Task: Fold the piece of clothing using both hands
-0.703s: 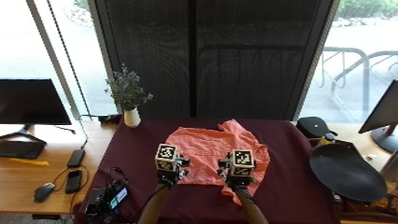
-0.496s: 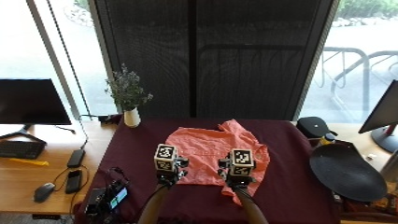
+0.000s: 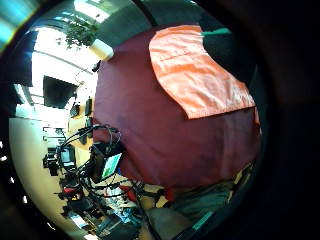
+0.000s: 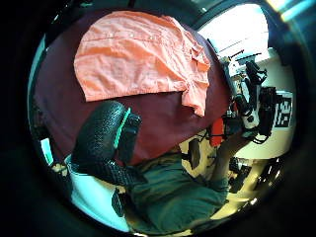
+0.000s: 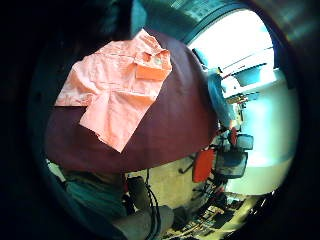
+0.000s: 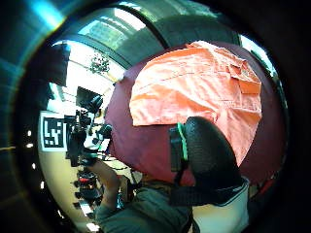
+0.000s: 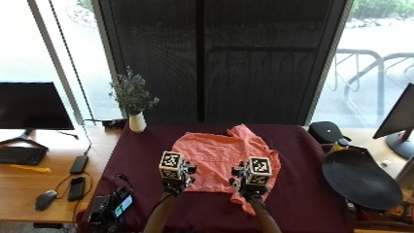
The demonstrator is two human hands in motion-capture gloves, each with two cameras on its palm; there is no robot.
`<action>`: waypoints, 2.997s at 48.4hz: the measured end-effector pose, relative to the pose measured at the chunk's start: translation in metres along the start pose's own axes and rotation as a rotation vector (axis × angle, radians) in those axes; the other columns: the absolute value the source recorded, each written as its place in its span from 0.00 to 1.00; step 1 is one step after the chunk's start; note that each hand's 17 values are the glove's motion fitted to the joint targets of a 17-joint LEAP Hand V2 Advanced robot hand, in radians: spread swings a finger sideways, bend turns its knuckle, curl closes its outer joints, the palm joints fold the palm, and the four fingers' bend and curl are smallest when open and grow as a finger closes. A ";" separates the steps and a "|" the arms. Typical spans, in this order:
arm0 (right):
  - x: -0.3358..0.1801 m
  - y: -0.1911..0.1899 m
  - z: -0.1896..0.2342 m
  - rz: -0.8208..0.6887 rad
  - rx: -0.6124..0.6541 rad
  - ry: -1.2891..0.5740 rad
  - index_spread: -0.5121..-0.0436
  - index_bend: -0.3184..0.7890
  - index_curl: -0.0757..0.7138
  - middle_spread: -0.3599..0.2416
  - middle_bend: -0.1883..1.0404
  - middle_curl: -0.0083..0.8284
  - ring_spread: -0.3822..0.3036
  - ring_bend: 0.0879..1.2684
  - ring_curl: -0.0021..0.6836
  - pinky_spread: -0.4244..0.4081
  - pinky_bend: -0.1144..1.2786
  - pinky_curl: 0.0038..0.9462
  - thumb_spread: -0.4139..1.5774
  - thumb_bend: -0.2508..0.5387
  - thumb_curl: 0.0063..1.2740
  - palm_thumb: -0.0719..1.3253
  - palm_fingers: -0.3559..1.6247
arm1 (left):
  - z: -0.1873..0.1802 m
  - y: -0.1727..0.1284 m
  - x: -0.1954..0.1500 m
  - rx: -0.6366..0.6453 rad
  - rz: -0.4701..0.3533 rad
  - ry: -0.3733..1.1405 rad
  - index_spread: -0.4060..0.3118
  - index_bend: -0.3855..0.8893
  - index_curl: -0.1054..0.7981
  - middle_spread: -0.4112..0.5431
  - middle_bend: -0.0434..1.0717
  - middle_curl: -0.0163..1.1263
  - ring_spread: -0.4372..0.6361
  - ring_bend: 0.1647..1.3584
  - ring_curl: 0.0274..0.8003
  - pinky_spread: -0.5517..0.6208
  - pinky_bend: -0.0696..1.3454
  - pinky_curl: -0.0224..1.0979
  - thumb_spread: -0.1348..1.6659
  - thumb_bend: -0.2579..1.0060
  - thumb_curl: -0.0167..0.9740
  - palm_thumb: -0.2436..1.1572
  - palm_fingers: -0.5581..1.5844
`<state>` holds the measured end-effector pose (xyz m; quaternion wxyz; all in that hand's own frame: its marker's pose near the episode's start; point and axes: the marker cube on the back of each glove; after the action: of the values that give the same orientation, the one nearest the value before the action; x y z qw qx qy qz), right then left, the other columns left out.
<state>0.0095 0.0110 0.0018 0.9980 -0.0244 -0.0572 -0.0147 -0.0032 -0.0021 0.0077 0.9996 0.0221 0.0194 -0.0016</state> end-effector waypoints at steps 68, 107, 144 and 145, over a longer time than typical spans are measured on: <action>0.053 -0.023 0.133 -0.025 -0.113 0.264 0.44 0.40 0.49 0.28 0.40 0.50 0.16 0.37 0.53 0.16 0.51 0.37 0.75 0.41 0.35 0.75 0.80 | 0.143 -0.028 0.025 0.103 0.275 -0.317 0.20 0.46 0.55 0.10 0.48 0.47 0.09 0.38 0.48 0.42 0.15 0.28 0.74 0.23 0.38 0.60 0.81; 0.020 -0.221 -0.017 0.233 0.337 0.344 0.41 0.43 0.53 0.15 0.42 0.55 0.15 0.53 0.63 0.07 0.49 0.39 0.72 0.30 0.34 0.84 0.83 | -0.010 -0.183 0.016 0.376 -0.098 -0.225 0.14 0.54 0.70 0.08 0.61 0.51 0.13 0.29 0.49 0.52 0.11 0.15 0.80 0.21 0.36 0.65 0.75; 0.109 -0.194 0.039 0.330 0.216 0.254 0.33 0.37 0.40 0.14 0.29 0.49 0.13 0.36 0.55 0.24 0.54 0.40 0.69 0.29 0.33 0.70 0.64 | 0.053 -0.200 -0.002 0.431 -0.066 -0.217 0.37 0.37 0.49 0.19 0.46 0.45 0.27 0.33 0.50 0.63 0.25 0.21 0.79 0.19 0.31 0.58 0.58; 0.117 -0.185 0.041 0.356 0.194 0.205 0.33 0.38 0.40 0.15 0.29 0.49 0.15 0.35 0.55 0.25 0.54 0.40 0.69 0.28 0.33 0.69 0.64 | 0.059 -0.193 -0.006 0.381 -0.081 -0.228 0.37 0.37 0.49 0.20 0.45 0.45 0.28 0.33 0.50 0.63 0.25 0.21 0.79 0.19 0.31 0.58 0.58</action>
<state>0.1147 -0.1751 0.0643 0.9831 0.0638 0.0484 0.1649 -0.0075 -0.1970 0.0582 0.9722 0.2093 -0.0934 -0.0478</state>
